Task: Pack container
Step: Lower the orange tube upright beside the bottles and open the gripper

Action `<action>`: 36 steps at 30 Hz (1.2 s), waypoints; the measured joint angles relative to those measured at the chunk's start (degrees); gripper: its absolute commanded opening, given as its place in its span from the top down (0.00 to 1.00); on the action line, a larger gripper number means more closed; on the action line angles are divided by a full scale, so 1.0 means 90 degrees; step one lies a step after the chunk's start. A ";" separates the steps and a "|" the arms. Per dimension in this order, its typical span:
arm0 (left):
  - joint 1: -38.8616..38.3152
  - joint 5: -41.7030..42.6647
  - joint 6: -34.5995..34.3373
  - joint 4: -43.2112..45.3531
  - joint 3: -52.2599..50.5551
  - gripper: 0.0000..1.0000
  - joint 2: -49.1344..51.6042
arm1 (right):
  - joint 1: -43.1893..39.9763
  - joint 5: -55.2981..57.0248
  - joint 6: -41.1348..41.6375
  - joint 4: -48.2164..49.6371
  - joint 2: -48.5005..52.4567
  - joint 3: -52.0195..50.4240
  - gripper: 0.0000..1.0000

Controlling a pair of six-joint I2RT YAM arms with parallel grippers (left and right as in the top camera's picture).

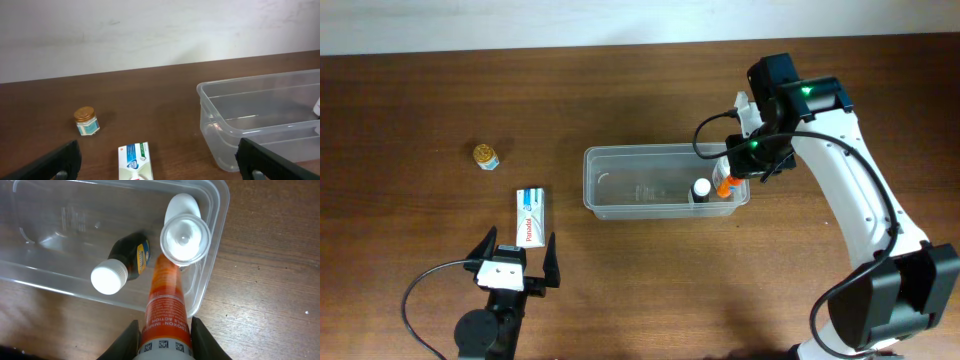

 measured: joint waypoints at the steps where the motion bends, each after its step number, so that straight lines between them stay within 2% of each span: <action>1: 0.0000 0.0000 0.0000 0.0000 0.0000 0.01 0.0000 | 0.0000 0.0000 -0.0002 0.0000 0.0002 -0.0007 0.75; 11: -0.0002 0.0000 0.0000 -0.0002 0.0000 0.01 0.0000 | 0.0000 0.0000 -0.0002 0.0073 0.0066 -0.0333 0.75; 18: 0.0000 0.0000 0.0000 0.0000 0.0000 0.01 0.0000 | 0.0000 0.0000 -0.0002 0.0146 0.0066 -0.0333 0.71; 34: -0.0002 0.0000 0.0000 0.0000 0.0000 0.01 0.0000 | -0.0002 0.0000 -0.0002 0.0146 0.0068 -0.0333 0.69; 36: 0.0000 0.0000 0.0000 0.0000 0.0000 0.01 0.0000 | -0.0002 -0.0002 0.0000 0.0146 0.0068 -0.0333 0.65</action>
